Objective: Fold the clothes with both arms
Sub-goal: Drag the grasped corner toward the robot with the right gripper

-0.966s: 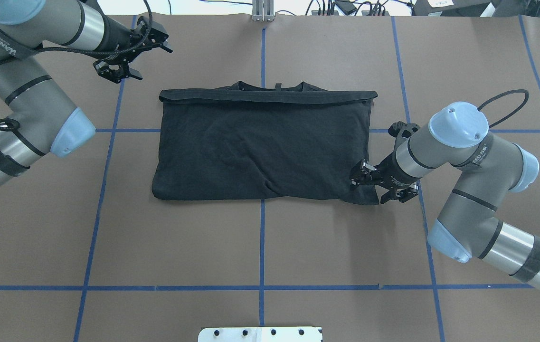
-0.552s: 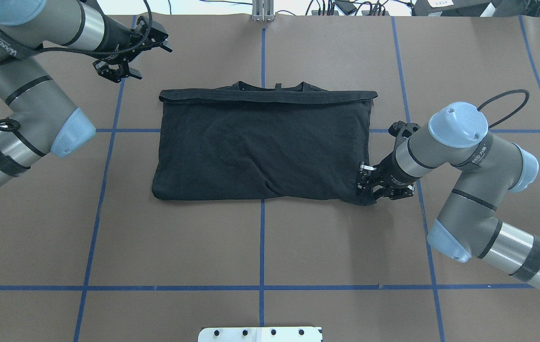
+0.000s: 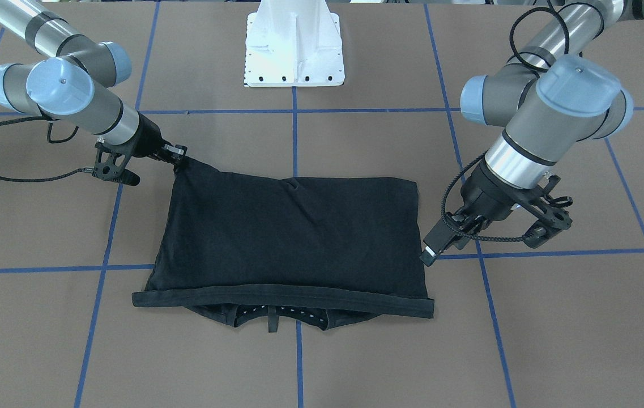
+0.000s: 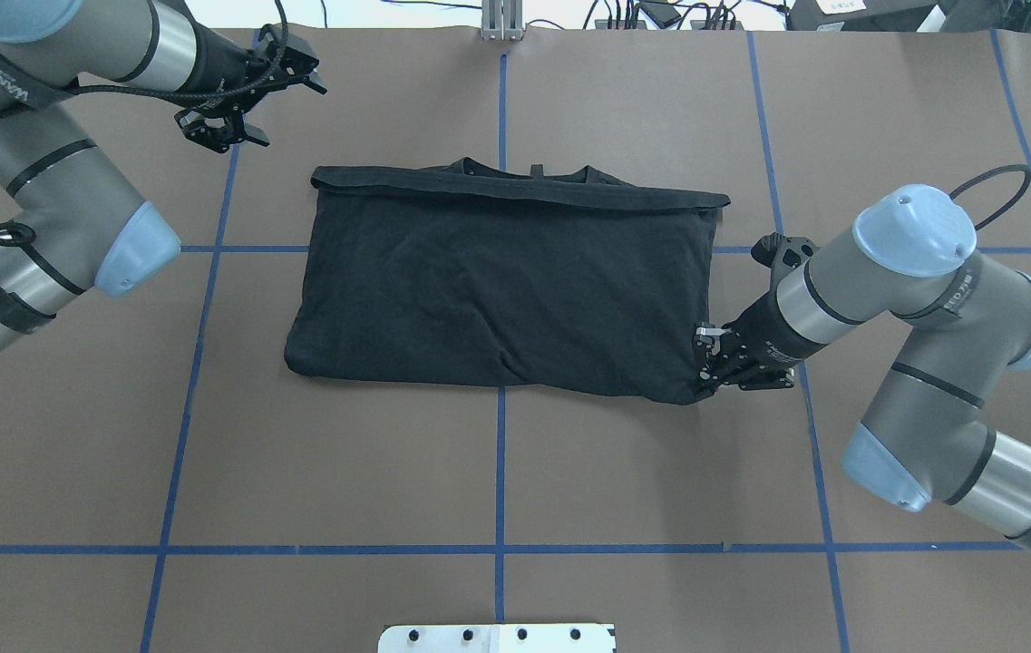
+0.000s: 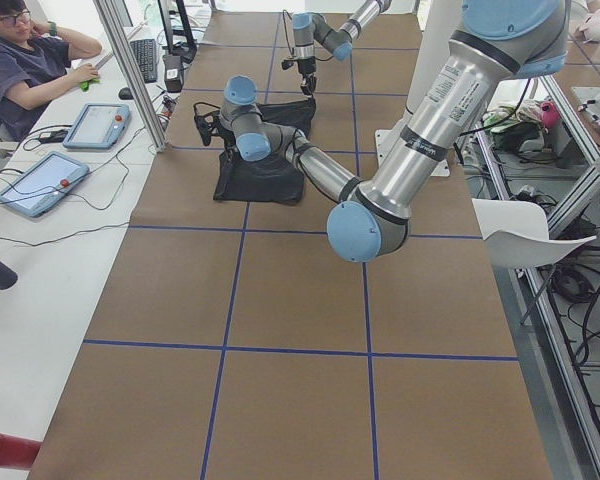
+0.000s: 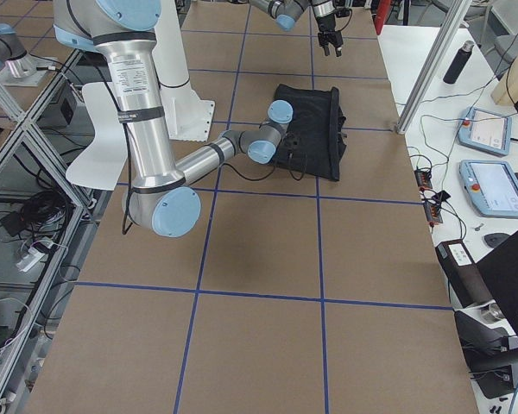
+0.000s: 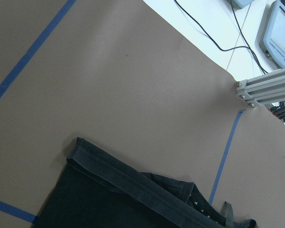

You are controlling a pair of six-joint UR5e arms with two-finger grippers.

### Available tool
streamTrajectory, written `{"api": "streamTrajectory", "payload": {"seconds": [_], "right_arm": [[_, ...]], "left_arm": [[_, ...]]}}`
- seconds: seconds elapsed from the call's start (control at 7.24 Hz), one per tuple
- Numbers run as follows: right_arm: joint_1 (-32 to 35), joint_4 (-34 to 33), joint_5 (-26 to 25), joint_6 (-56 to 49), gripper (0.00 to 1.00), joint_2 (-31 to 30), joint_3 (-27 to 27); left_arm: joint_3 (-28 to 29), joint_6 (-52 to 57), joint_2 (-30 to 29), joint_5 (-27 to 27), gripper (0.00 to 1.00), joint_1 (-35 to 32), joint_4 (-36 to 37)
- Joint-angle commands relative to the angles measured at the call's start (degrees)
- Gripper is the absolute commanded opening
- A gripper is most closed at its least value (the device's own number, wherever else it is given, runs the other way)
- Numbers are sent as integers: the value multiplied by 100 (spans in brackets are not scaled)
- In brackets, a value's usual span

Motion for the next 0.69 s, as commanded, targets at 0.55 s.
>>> {"api": "streamTrajectory", "payload": {"seconds": [0.55], "right_arm": [[-1768,26,956,570,0,-97,1335]], "left_arm": [[-51,0,17,-4,100,-12,115]]}}
